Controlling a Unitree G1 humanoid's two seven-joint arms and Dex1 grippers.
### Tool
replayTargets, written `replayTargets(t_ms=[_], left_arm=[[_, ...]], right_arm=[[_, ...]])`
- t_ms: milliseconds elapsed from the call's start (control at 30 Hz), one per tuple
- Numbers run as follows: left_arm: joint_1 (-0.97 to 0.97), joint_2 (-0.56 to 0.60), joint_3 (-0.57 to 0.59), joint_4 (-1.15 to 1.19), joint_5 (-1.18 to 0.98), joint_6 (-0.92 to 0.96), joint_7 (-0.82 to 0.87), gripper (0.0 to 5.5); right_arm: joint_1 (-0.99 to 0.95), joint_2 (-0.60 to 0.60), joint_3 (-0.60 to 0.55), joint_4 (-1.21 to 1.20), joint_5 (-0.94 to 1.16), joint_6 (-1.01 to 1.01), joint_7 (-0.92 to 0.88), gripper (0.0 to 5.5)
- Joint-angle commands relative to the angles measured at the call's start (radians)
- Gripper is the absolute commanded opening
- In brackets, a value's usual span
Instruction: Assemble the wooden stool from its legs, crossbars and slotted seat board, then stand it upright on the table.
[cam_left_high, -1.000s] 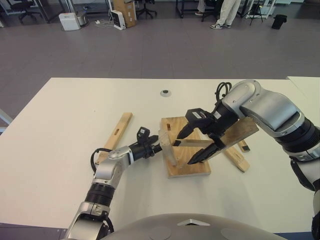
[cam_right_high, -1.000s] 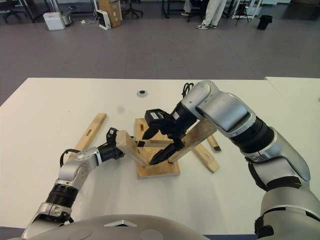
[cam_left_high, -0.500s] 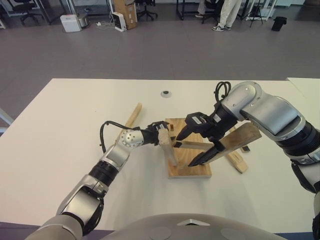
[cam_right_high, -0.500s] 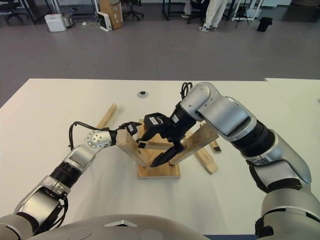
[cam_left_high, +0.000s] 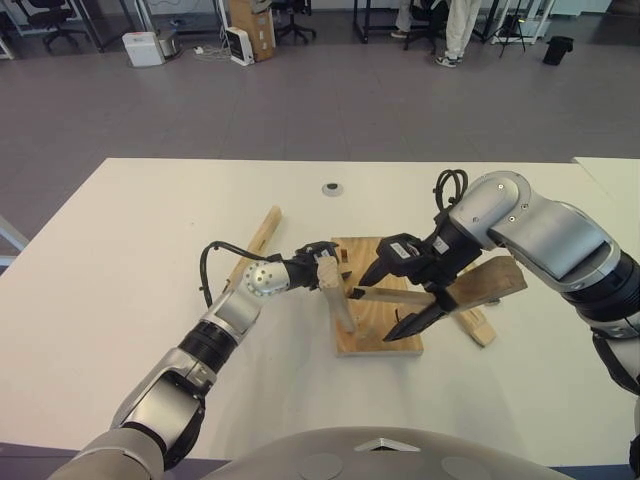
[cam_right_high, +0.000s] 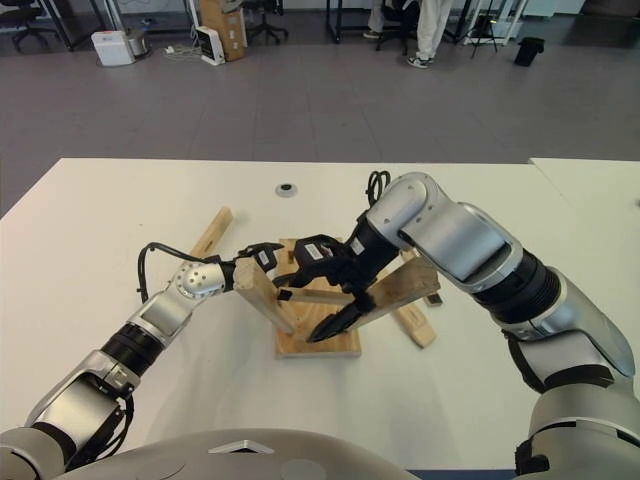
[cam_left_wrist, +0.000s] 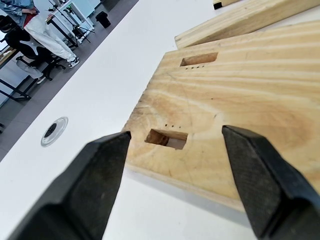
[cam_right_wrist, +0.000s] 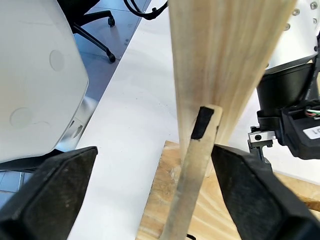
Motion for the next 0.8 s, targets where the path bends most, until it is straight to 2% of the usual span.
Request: replayTargets(t_ms=[33, 233, 333, 467, 567, 700, 800], left_arm=[[0.13, 0.087, -0.094, 0.207, 0.155, 0.115, -0.041, 3.35], [0.15, 0.07, -0.074, 0.205, 0.133, 0.127, -0.015, 3.35], [0.162, 0.071, -0.072, 0.198, 0.129, 0.129, -0.011, 3.35], [0.172, 0.086, -0.059, 0.178, 0.121, 0.136, -0.011, 3.35], [0.178, 0.087, -0.052, 0.176, 0.12, 0.139, -0.008, 3.35], [0.175, 0.082, -0.047, 0.185, 0.125, 0.133, -0.008, 3.35], [0.17, 0.086, -0.054, 0.195, 0.136, 0.126, -0.01, 3.35]], right_arm=[[-0.127, 0.031, -0.088, 0.094, -0.023, -0.035, -0.024, 4.13], [-0.312, 0.048, -0.219, 0.29, -0.045, -0.112, -0.04, 4.13], [-0.34, 0.014, -0.336, 0.301, -0.011, -0.078, -0.078, 4.13], [-0.174, -0.189, -0.512, 0.062, 0.212, 0.154, 0.007, 4.13], [-0.118, -0.277, -0.606, -0.02, 0.355, 0.286, 0.019, 4.13], [0.054, -0.369, -0.62, -0.137, 0.356, 0.26, 0.005, 4.13], [0.191, -0.452, -0.569, -0.15, 0.211, 0.106, 0.001, 4.13]])
